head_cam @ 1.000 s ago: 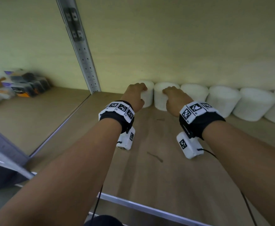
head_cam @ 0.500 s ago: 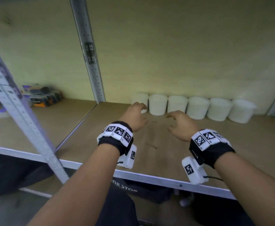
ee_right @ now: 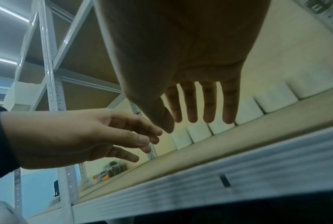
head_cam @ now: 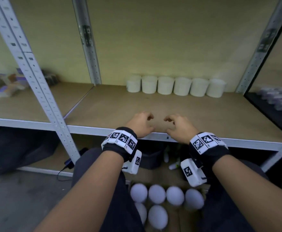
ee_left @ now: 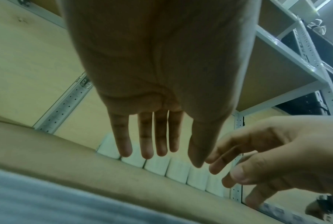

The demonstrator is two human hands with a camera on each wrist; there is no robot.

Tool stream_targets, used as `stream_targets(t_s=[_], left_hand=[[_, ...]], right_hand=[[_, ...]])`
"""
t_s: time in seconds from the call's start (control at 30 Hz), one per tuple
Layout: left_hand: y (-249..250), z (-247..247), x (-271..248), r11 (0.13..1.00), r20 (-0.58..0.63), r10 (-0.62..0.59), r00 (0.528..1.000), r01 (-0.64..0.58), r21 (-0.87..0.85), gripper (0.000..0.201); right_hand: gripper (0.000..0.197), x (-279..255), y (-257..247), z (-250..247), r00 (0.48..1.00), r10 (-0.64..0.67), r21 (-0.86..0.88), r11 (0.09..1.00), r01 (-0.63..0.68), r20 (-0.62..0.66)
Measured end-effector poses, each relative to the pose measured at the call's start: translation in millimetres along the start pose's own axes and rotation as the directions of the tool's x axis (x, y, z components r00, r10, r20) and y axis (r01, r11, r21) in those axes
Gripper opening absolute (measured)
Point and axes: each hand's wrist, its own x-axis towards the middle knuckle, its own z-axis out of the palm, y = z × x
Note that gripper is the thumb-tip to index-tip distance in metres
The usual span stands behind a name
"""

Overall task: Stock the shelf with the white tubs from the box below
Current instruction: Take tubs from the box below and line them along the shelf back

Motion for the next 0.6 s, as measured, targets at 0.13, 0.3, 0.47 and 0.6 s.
stream_targets(t_s=[0.13,0.3,0.47,0.6], left_hand=[[1,18,-20,0.999,0.085,-0.036,0.996,0.036,0.002,0.041],[-15,57,-41,0.993,0.193,-0.116,0.974,0.117,0.008,0.041],[-40,108,-43,0.978,0.383,-0.210,0.900,0.185,0.100,0.044],[-63,153,-45,0.961,0.468,-0.277,0.839,0.251,0.118,0.044]], right_hand=[[0.039,-18,10,20,0.999,0.038,-0.019,0.999,-0.037,0.028],[0.041,-39,27,61,0.993,0.083,0.012,0.996,-0.085,0.083],[0.044,-39,53,111,0.969,0.138,0.000,0.990,-0.141,0.204],[0.040,-46,78,163,0.920,0.191,-0.030,0.981,-0.193,0.341]])
